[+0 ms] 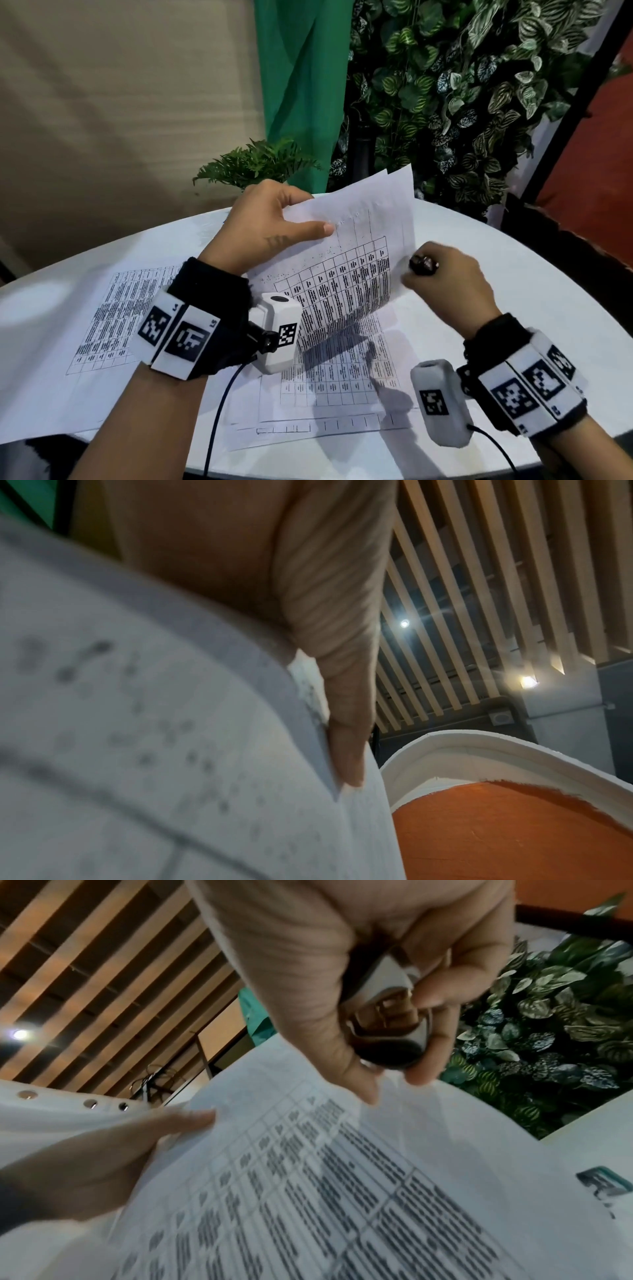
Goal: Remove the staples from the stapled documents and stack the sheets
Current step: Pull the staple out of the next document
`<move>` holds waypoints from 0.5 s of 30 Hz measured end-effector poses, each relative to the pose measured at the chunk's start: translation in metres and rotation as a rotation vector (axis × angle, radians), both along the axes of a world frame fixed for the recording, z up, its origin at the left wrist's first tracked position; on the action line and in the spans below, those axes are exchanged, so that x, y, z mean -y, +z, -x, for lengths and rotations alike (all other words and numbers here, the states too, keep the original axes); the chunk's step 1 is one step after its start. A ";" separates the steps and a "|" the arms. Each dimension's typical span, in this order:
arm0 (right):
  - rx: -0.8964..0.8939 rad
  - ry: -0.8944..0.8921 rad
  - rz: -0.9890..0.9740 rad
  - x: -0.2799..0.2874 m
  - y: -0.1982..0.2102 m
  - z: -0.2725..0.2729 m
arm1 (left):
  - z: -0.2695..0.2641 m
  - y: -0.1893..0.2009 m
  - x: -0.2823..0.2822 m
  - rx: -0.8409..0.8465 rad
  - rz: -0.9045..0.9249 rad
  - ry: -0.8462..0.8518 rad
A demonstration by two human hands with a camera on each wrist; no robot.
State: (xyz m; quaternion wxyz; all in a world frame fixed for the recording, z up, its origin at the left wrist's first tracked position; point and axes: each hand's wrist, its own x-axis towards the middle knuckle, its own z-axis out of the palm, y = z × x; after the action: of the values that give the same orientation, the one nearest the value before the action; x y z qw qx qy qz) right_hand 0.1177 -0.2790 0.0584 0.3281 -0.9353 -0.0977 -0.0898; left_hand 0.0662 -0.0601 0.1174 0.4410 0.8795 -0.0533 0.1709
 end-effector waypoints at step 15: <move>-0.324 0.190 -0.817 0.008 0.029 -0.020 | 0.029 0.026 -0.077 0.026 -0.013 0.025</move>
State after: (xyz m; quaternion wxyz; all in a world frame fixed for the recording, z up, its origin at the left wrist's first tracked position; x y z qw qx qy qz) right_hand 0.1373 -0.2870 0.0878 0.6884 -0.7178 -0.0870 0.0573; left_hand 0.0369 0.0166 0.1438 0.4325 0.8806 -0.0488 0.1874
